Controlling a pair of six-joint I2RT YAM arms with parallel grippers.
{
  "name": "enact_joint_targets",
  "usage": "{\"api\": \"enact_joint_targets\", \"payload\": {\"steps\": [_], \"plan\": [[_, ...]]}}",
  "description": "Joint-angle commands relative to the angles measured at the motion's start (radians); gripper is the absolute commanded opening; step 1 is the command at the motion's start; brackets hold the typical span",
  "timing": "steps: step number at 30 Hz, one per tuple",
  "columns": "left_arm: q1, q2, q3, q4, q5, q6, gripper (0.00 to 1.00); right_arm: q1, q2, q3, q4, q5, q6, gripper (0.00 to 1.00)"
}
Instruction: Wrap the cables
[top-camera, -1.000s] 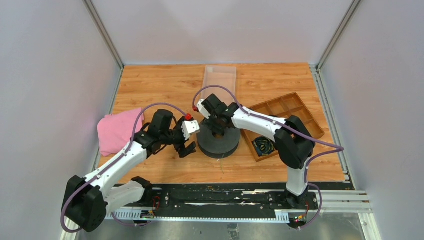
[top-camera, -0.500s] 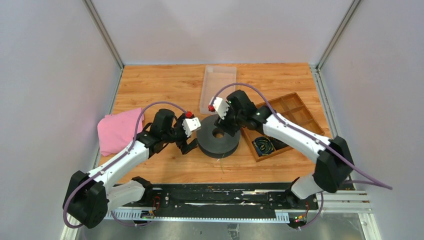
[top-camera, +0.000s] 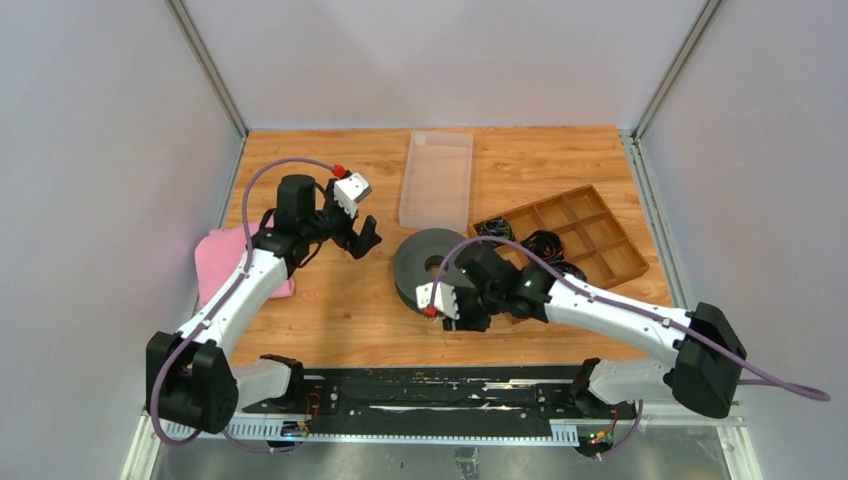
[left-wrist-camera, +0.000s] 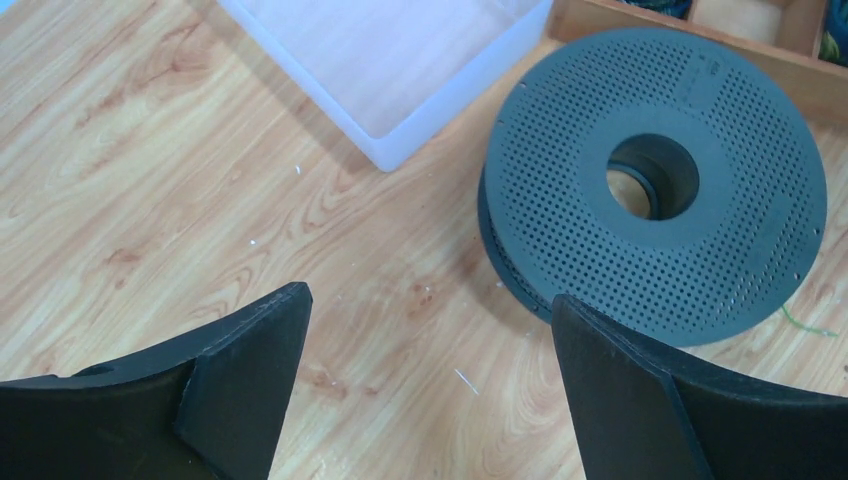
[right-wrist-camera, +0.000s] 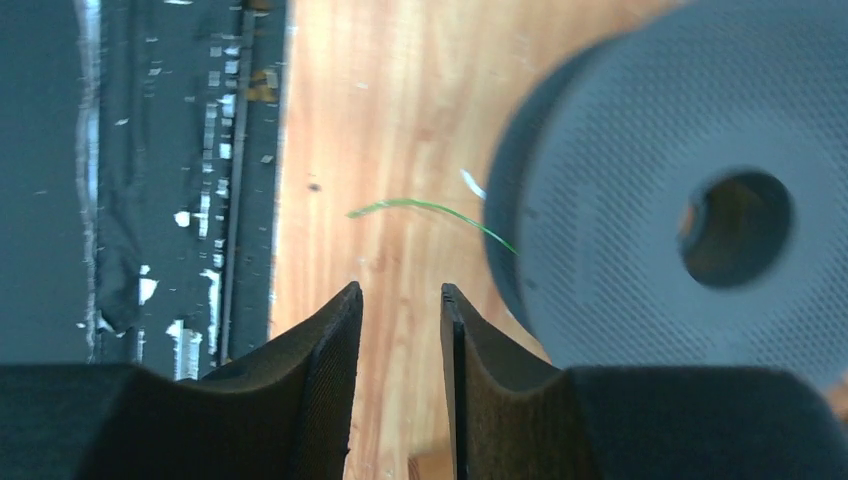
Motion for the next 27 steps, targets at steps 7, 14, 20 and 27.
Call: {"api": "enact_joint_targets", "payload": {"steps": [7,14,20,27], "plan": [[0.033,0.026,0.048,-0.001,0.059,-0.062,0.95,0.175,0.221,-0.017,-0.037,0.111,-0.113,0.22],[0.033,0.000,0.021,0.018,0.076,-0.063,0.95,0.188,0.332,0.050,-0.037,0.158,-0.110,0.18],[0.033,-0.014,0.009,0.034,0.097,-0.067,0.95,0.192,0.442,0.127,-0.031,0.207,-0.103,0.16],[0.033,-0.034,-0.004,0.046,0.117,-0.076,0.95,0.202,0.523,0.204,0.008,0.272,-0.056,0.14]]}}
